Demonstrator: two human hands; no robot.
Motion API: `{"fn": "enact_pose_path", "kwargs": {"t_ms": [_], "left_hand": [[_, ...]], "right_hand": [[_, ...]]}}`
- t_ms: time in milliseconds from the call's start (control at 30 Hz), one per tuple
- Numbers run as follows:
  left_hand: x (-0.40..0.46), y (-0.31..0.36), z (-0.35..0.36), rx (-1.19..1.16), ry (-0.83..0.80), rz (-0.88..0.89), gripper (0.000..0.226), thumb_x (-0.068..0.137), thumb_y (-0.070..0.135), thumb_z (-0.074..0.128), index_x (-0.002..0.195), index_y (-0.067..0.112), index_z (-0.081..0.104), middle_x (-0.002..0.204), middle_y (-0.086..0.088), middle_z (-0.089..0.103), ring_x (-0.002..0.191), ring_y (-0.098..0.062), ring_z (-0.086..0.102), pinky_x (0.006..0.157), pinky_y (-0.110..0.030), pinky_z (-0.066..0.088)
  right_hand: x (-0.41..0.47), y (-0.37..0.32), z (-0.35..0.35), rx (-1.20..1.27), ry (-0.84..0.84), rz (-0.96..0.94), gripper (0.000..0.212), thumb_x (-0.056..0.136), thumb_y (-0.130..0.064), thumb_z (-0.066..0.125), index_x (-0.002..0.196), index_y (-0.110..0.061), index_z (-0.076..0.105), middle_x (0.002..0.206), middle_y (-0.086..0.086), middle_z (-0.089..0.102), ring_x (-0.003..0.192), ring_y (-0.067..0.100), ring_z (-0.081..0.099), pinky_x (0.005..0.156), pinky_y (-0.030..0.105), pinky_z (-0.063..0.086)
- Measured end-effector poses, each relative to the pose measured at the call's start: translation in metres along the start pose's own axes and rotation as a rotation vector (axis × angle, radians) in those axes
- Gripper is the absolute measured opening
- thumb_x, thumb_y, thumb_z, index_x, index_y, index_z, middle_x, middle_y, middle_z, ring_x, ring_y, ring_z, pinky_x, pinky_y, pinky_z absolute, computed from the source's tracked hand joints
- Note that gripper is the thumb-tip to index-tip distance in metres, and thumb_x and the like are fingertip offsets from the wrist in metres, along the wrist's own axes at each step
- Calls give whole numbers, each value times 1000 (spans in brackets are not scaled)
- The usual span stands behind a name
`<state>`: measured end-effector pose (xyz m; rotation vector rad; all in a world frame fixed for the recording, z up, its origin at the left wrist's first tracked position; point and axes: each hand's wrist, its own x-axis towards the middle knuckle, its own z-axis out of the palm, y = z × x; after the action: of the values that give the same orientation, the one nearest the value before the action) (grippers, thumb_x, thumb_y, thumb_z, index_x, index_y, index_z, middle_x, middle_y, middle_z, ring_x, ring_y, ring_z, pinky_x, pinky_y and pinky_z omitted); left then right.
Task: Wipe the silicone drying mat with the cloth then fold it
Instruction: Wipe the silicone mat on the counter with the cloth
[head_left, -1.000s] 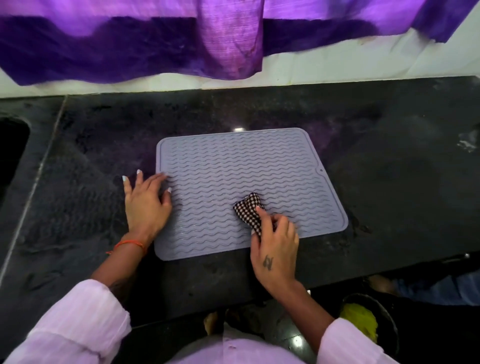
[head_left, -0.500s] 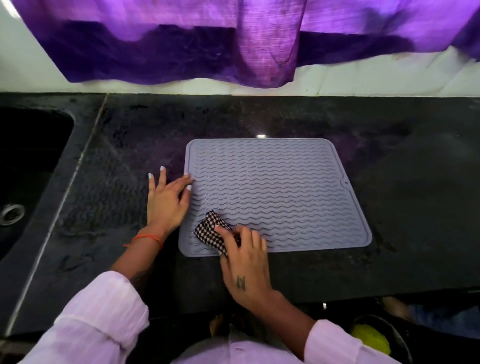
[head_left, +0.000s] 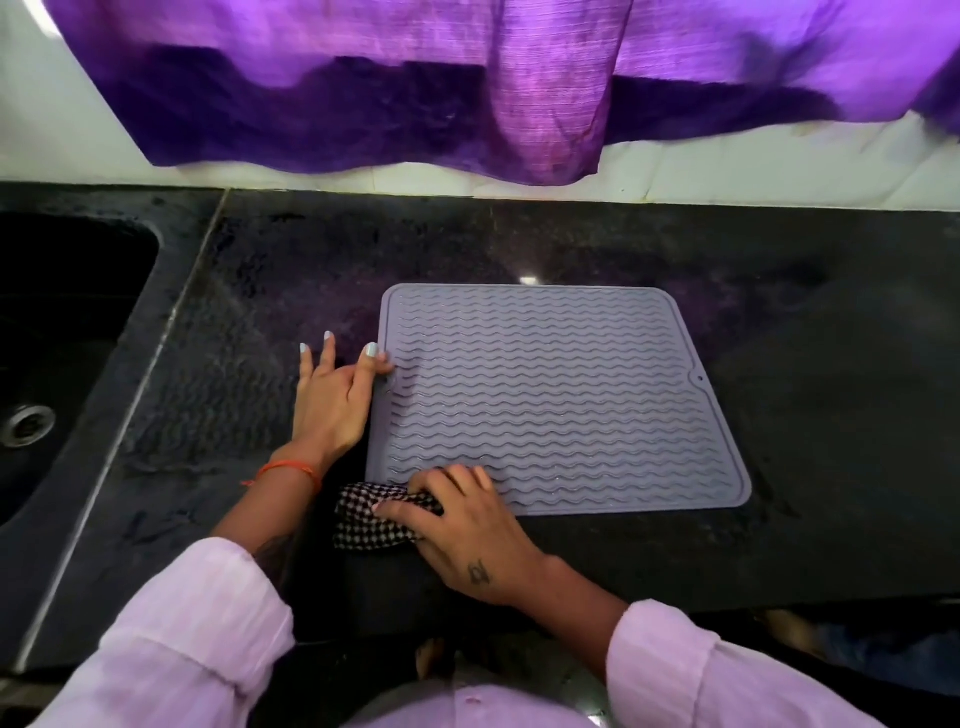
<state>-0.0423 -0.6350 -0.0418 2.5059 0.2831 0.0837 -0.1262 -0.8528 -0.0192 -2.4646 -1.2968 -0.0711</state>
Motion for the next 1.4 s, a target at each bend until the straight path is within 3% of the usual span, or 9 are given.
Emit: {"fn": "enact_pose_path", "kwargs": {"t_ms": [167, 333, 467, 667, 800, 967, 1200, 1333, 1400], "left_hand": [[-8, 16, -7, -64, 14, 22, 88, 82, 69, -5, 117, 31, 65, 138, 11, 52, 146, -17, 1, 115, -35, -17], [-10, 13, -10, -155, 10, -60, 87, 79, 74, -8, 128, 38, 55, 150, -3, 37, 146, -16, -4, 115, -34, -17], [-17, 18, -19, -226, 160, -50, 81, 85, 62, 0, 136, 23, 50, 147, 1, 40, 146, -19, 8, 116, -32, -13], [-19, 13, -25, -234, 234, -76, 72, 90, 55, 7, 135, 19, 50, 145, -2, 43, 145, -21, 13, 114, -27, -12], [-17, 9, -20, -153, 271, -87, 66, 93, 50, 11, 139, 17, 45, 148, -5, 40, 144, -24, 16, 116, -33, -9], [-13, 11, -14, -14, 255, -13, 73, 89, 54, 9, 142, 15, 39, 150, -7, 36, 144, -28, 17, 117, -37, -6], [1, 12, 0, 271, 144, 71, 73, 89, 51, 6, 147, 14, 28, 154, -7, 28, 145, -29, 13, 116, -39, -9], [13, 16, 4, 331, 149, 61, 73, 90, 48, 5, 147, 8, 25, 154, -8, 26, 145, -30, 11, 116, -40, -10], [16, 16, 7, 366, 141, 66, 71, 91, 45, 7, 146, 6, 29, 152, -11, 29, 144, -33, 14, 116, -42, -8]], "right_hand": [[12, 14, -5, 2, 34, 32, 42, 88, -25, 48, 129, -30, 48, 115, 2, 52, 99, 21, 45, 80, 35, 33], [27, 25, -8, 70, 0, 16, 41, 87, -27, 49, 128, -30, 49, 111, 0, 53, 100, 19, 46, 82, 35, 38], [46, 39, -10, 3, 84, 103, 40, 87, -25, 45, 126, -29, 51, 112, 2, 57, 98, 22, 51, 79, 37, 41], [69, 57, -5, 21, 104, 112, 42, 84, -22, 49, 125, -29, 49, 108, 2, 55, 97, 21, 49, 79, 36, 40], [96, 71, -2, -28, 120, 237, 43, 84, -24, 49, 127, -27, 48, 107, 5, 56, 93, 24, 50, 77, 40, 45], [118, 82, -6, -15, 146, 254, 44, 84, -24, 48, 128, -27, 52, 105, 4, 55, 95, 24, 50, 79, 38, 41], [143, 82, 1, -130, 75, 406, 50, 88, -27, 49, 137, -31, 41, 114, 11, 51, 102, 30, 48, 82, 42, 40], [165, 88, -10, -120, 122, 485, 56, 90, -23, 46, 142, -39, 31, 116, 12, 47, 104, 30, 44, 83, 43, 40], [173, 89, -5, -171, 43, 515, 58, 92, -27, 45, 143, -44, 24, 122, 14, 44, 107, 32, 42, 87, 44, 38]]}}
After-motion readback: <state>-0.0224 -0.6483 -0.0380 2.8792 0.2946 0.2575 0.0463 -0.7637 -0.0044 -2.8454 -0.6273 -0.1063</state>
